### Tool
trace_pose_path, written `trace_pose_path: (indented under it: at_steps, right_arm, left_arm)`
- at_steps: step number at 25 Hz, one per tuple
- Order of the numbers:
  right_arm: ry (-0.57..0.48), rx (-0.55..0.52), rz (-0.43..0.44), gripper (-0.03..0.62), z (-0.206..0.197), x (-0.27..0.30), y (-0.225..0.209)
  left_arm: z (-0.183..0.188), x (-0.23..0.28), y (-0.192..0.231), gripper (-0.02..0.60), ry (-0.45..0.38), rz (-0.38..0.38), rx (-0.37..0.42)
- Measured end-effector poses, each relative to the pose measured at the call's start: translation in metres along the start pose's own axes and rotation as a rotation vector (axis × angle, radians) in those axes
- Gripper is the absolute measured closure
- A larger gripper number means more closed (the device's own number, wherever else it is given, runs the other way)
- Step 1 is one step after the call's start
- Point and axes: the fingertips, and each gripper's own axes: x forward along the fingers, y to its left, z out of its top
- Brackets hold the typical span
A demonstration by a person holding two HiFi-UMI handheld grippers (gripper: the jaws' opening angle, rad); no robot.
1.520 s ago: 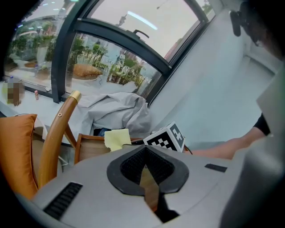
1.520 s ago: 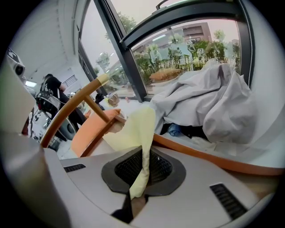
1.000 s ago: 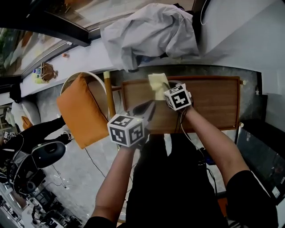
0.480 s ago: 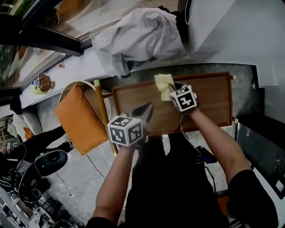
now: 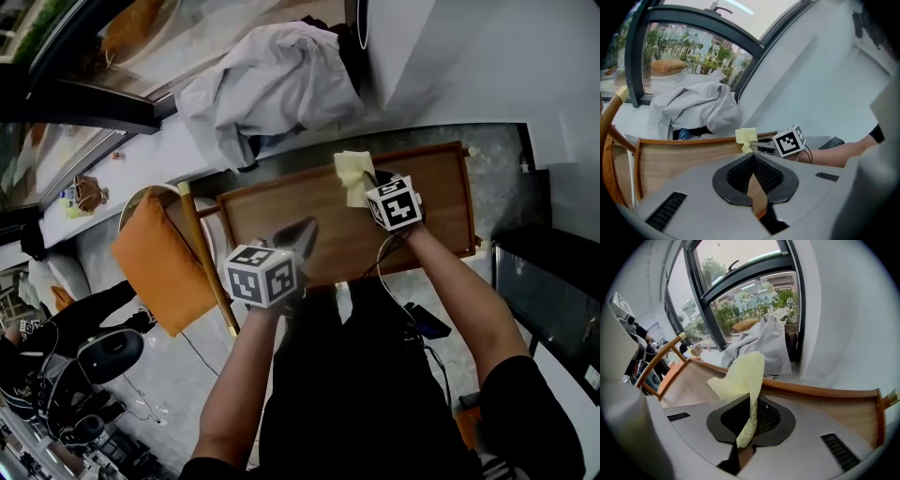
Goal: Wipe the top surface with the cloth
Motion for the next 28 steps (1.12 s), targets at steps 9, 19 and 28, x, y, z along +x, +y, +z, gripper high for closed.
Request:
trace_pose_path:
  at_steps: [9,19,28]
  right_arm:
    - [0.004,0.005,-0.077,0.562,-0.016,-0.027,-0.057]
    - [0.006,0.058,-0.186,0.562,-0.035,-0.056,-0.118]
    - [0.014,0.119,-0.277,0.562,-0.046,-0.076,-0.162]
  left_arm:
    - [-0.001,0.012,-0.014,0.574,0.022,-0.01,0.014]
    - [-0.001,0.024,-0.026,0.572,0.036,-0.021,0.029]
    - [0.001,0.029,-0.028,0.574,0.042,-0.025,0.039]
